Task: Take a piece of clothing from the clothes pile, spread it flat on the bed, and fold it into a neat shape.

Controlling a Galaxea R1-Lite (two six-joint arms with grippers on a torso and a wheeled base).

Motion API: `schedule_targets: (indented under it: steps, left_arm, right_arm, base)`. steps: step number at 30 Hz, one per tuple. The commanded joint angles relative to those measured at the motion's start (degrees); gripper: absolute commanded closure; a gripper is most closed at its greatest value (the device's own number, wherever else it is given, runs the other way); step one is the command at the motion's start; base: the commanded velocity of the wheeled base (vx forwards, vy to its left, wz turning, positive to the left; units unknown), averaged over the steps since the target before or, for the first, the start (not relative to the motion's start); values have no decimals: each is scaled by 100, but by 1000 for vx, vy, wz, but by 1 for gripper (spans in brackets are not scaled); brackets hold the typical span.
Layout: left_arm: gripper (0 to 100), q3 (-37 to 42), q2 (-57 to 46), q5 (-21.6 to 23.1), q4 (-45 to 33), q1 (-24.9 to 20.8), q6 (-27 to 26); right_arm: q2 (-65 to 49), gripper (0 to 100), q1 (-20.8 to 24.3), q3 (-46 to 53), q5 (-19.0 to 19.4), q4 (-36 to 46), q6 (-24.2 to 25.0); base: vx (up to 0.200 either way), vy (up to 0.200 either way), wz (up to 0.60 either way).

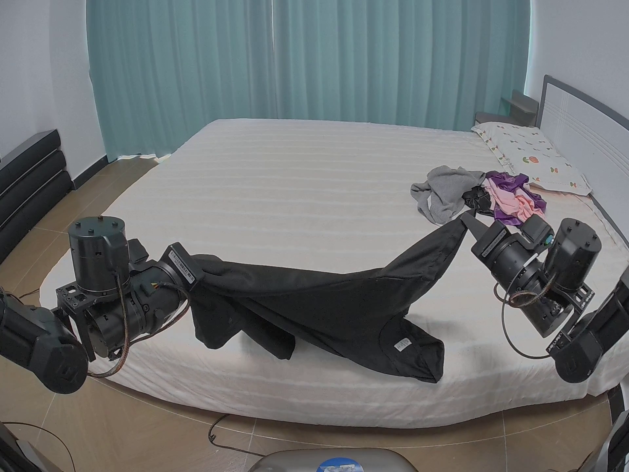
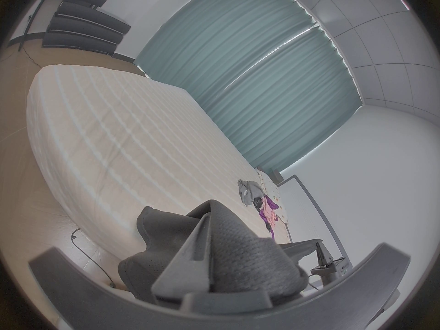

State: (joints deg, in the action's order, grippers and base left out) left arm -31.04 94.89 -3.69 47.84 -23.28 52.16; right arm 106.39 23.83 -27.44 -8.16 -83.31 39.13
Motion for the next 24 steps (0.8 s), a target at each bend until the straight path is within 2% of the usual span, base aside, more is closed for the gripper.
schedule_targets:
  steps: [1,5,8,11,16,24]
  left_arm:
    - [100,98,-480,0,-231,-176,-92]
    - [100,54,-981,0,-530,-396,-110]
    - [100,-78,-1333,9,-829,-510,-127]
    - [100,-394,-1403,0,-1136,-440,-180]
    - [100,-1097,-1263,18,-1734,-379,-171]
    - [100,-1976,-454,53,-2050,-229,-136]
  right_arm:
    - [-962,100,69,292,25,157,-239]
    - [-1823,100,95,468,288,245,-275]
    - [-2465,100,34,310,482,790,-345]
    - [-2781,100,-54,-147,587,1361,-336]
    - [-2711,100,-309,-974,596,1959,-318]
    - [-1973,100,-415,-1791,596,2302,-327]
  base:
    - [-200,0,0]
    - [-50,0,0]
    - [0,0,0]
    - [0,0,0]
    - [0,0,0]
    - [25,0,0]
